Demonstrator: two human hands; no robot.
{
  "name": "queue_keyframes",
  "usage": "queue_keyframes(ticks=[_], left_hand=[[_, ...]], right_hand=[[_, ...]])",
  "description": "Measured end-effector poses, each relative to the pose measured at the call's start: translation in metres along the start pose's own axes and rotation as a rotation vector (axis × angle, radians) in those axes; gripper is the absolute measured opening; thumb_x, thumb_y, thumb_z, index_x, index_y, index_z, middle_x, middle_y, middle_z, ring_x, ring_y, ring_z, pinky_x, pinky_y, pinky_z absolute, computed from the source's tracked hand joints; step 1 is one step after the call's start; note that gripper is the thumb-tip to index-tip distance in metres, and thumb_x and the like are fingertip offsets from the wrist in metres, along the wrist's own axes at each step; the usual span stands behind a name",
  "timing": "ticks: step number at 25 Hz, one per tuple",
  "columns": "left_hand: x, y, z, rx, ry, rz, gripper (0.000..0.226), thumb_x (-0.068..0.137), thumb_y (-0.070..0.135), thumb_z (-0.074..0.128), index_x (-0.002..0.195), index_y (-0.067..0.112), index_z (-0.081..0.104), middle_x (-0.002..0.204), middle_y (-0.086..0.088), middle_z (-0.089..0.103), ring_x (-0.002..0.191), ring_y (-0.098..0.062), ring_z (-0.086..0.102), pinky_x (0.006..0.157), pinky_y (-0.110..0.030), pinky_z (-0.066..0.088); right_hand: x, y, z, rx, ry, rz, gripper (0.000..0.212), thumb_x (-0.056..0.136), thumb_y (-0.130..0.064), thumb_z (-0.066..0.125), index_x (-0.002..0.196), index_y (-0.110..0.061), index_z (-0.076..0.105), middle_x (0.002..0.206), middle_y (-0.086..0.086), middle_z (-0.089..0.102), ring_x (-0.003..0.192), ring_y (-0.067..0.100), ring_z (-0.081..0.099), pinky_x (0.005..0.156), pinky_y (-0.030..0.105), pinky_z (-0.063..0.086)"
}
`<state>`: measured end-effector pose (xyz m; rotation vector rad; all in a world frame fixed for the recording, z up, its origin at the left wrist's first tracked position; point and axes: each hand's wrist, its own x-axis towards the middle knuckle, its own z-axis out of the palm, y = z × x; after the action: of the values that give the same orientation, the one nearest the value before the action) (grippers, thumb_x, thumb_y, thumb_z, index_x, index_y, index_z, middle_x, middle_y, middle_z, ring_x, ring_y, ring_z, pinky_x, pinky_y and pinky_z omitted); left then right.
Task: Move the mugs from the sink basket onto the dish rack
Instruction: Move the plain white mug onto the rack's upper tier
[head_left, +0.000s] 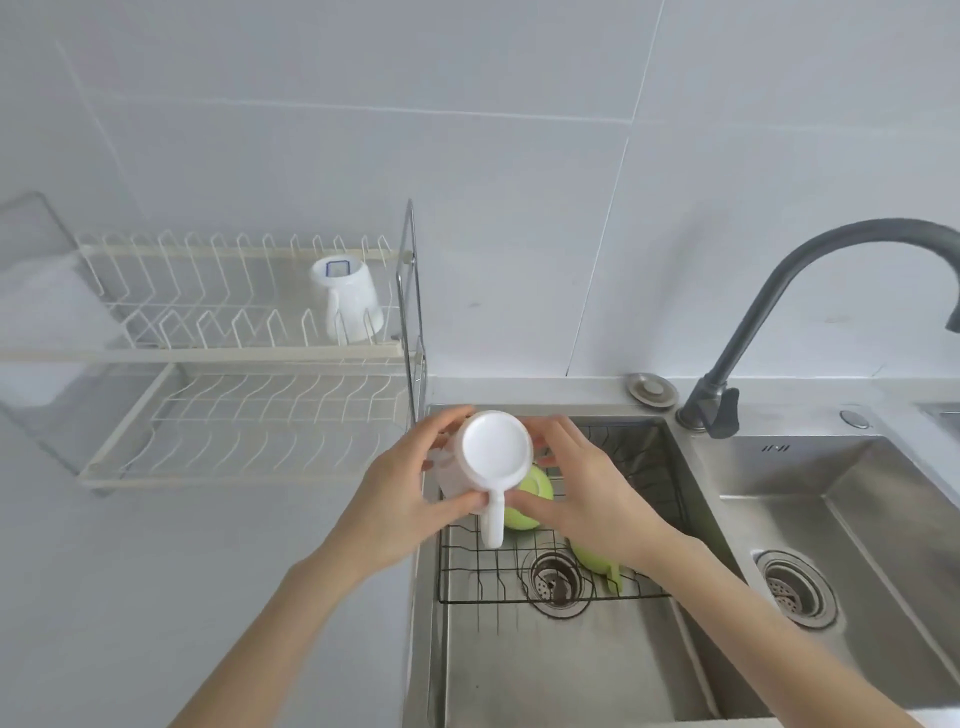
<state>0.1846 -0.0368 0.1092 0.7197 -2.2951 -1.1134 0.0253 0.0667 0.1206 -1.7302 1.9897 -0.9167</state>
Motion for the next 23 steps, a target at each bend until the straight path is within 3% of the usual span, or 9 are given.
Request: queue_keyframes(ticks=[4,6,9,12,15,17,20,23], left_hand=[[-0.017,0.003,-0.052,-0.024,0.032,0.033,0.065,0.064,0.030,0.080,0.106,0.056,0.038,0.108,0.051,0.048,0.102,0.026,0.047,0.086,0.003,0.039],[-0.024,0.002,-0.077,-0.027,0.050,0.057,0.064,0.065,0.029,0.080,0.107,0.056,0.039,0.114,0.044,0.049,0.105,0.020,0.050,0.088,0.001,0.039],[-0.030,-0.002,-0.116,-0.018,0.090,0.077,0.063,0.065,0.028,0.079,0.112,0.049,0.042,0.117,0.028,0.058,0.108,0.008,0.056,0.088,0.001,0.040],[-0.030,-0.004,-0.151,0.012,0.112,0.105,0.063,0.067,0.026,0.077,0.118,0.038,0.044,0.118,0.019,0.057,0.105,0.003,0.057,0.088,-0.002,0.042],[-0.029,-0.005,-0.183,0.048,0.126,0.137,0.061,0.067,0.024,0.077,0.114,0.040,0.042,0.109,0.028,0.053,0.097,0.013,0.052,0.081,0.005,0.038],[-0.026,-0.007,-0.203,0.066,0.130,0.147,0.060,0.068,0.023,0.077,0.112,0.041,0.041,0.104,0.035,0.049,0.096,0.017,0.049,0.078,0.005,0.039],[-0.017,-0.010,-0.231,0.092,0.129,0.148,0.058,0.070,0.022,0.076,0.117,0.035,0.044,0.109,0.022,0.056,0.100,0.005,0.054,0.077,-0.004,0.044],[-0.002,-0.015,-0.256,0.087,0.123,0.137,0.053,0.071,0.023,0.075,0.112,0.037,0.045,0.111,0.010,0.058,0.097,0.002,0.057,0.072,-0.001,0.046]], right_hand=[[0.012,-0.045,0.014,0.060,0.068,-0.058,0.057,0.077,-0.022,0.071,0.127,-0.018,0.045,0.116,-0.004,0.048,0.096,-0.010,0.050,0.088,-0.003,0.036],[0.021,-0.064,0.024,0.065,0.090,-0.092,0.058,0.077,-0.027,0.070,0.129,-0.021,0.044,0.114,-0.008,0.046,0.097,-0.020,0.045,0.089,-0.004,0.035],[0.039,-0.095,0.038,0.038,0.108,-0.156,0.068,0.072,-0.048,0.059,0.133,-0.024,0.040,0.113,-0.009,0.044,0.101,-0.015,0.045,0.093,0.003,0.038],[0.059,-0.122,0.048,0.008,0.145,-0.210,0.073,0.069,-0.055,0.049,0.133,-0.021,0.040,0.113,-0.010,0.043,0.096,-0.017,0.045,0.091,0.004,0.040],[0.079,-0.145,0.056,0.001,0.174,-0.238,0.069,0.072,-0.049,0.057,0.133,-0.018,0.041,0.111,-0.009,0.044,0.093,-0.008,0.048,0.088,0.003,0.040],[0.093,-0.159,0.059,-0.018,0.175,-0.248,0.061,0.079,-0.034,0.066,0.132,-0.017,0.042,0.111,-0.006,0.045,0.096,0.001,0.049,0.087,0.005,0.041],[0.115,-0.180,0.057,-0.060,0.174,-0.264,0.057,0.080,-0.027,0.067,0.131,-0.017,0.043,0.111,-0.003,0.047,0.098,0.010,0.052,0.084,0.014,0.049],[0.139,-0.199,0.052,-0.075,0.167,-0.257,0.063,0.079,-0.028,0.068,0.134,-0.016,0.039,0.113,-0.003,0.049,0.099,0.013,0.055,0.086,0.023,0.051]])
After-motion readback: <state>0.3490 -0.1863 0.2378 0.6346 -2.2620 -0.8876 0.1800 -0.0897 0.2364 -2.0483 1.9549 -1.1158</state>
